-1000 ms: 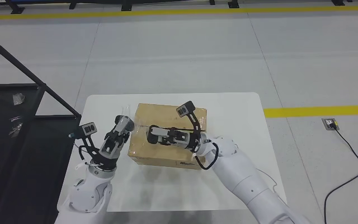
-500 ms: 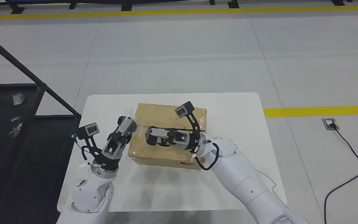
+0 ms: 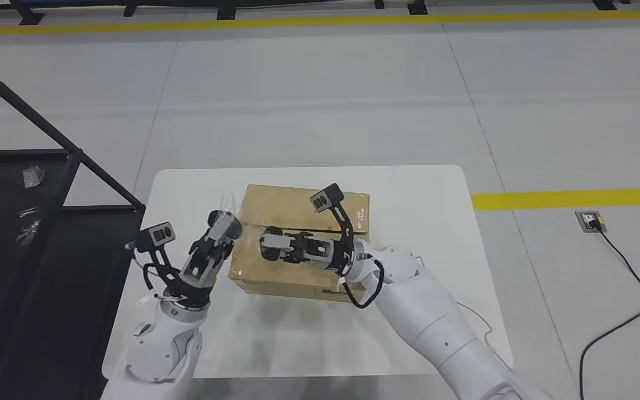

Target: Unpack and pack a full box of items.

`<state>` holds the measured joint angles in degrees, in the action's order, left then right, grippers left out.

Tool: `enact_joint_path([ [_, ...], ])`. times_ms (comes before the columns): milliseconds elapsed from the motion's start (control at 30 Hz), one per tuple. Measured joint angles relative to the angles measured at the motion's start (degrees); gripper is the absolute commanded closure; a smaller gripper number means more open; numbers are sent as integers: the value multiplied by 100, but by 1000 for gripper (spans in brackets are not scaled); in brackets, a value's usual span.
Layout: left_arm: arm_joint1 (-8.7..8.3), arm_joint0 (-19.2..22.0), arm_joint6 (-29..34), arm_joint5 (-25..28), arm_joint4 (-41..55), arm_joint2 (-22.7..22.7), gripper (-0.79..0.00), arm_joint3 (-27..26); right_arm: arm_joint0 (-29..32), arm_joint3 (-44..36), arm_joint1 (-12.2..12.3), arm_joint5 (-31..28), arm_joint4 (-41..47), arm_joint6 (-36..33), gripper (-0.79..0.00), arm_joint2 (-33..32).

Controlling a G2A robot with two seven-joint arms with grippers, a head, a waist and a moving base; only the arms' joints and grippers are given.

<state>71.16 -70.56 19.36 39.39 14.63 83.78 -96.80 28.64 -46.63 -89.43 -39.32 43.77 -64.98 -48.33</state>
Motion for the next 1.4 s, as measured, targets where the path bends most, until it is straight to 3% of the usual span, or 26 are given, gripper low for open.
enact_joint_path([
  [500, -11, -21, -34, -17, 96, 170, 0, -22, 33, -26, 75, -135, -70, 135, 0, -112],
  [1400, -68, -59, -78, 12, 323, 784, 0, 265, 352, -347, 548, -466, -843, 467, 0, -721],
])
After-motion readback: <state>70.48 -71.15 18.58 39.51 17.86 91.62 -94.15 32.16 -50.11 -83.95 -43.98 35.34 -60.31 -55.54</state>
